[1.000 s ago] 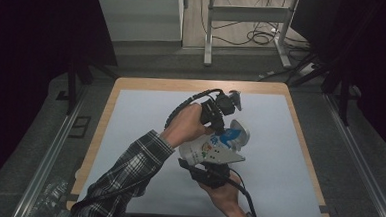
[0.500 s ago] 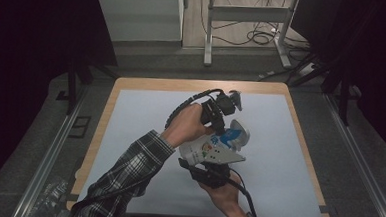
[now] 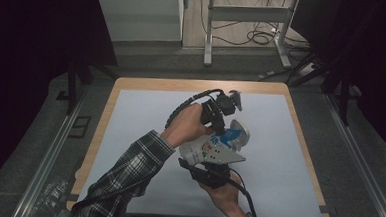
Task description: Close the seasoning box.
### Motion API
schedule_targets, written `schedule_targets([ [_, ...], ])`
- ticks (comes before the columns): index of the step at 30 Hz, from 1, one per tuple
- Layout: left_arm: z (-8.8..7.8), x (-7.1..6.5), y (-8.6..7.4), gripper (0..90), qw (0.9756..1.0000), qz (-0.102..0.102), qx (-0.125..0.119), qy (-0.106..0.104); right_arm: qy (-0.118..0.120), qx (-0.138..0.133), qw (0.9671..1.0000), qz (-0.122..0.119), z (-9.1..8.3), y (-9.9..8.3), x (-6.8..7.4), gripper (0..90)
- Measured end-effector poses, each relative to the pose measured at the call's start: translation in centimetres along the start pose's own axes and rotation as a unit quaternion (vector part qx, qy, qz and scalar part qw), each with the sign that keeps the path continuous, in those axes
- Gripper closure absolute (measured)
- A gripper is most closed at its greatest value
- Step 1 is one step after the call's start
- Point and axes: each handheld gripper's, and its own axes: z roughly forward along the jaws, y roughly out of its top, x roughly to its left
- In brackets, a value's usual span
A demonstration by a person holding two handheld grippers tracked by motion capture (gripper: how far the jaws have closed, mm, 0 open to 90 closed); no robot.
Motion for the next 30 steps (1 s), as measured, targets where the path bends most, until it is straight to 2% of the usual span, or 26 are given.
schedule_targets([
  [12, 0.1, 0.08, -0.18, 90.0, 1.0, 0.0, -0.003, -0.002, -0.001, 0.002, 1.0, -0.002, 0.11, -0.09, 0.01, 71.5],
  [26, -0.07, 0.37, -0.67, 90.0, 0.9999, -0.003, -0.01, -0.009, -0.013, 0.02, 0.9996, -0.016, 0.6, -0.59, 0.04, 71.4],
  [30, -0.3, 0.51, -0.99, 90.0, 0.9997, -0.008, -0.02, -0.012, -0.018, 0.026, 0.9993, -0.02, 0.77, -0.83, 0.04, 71.3],
])
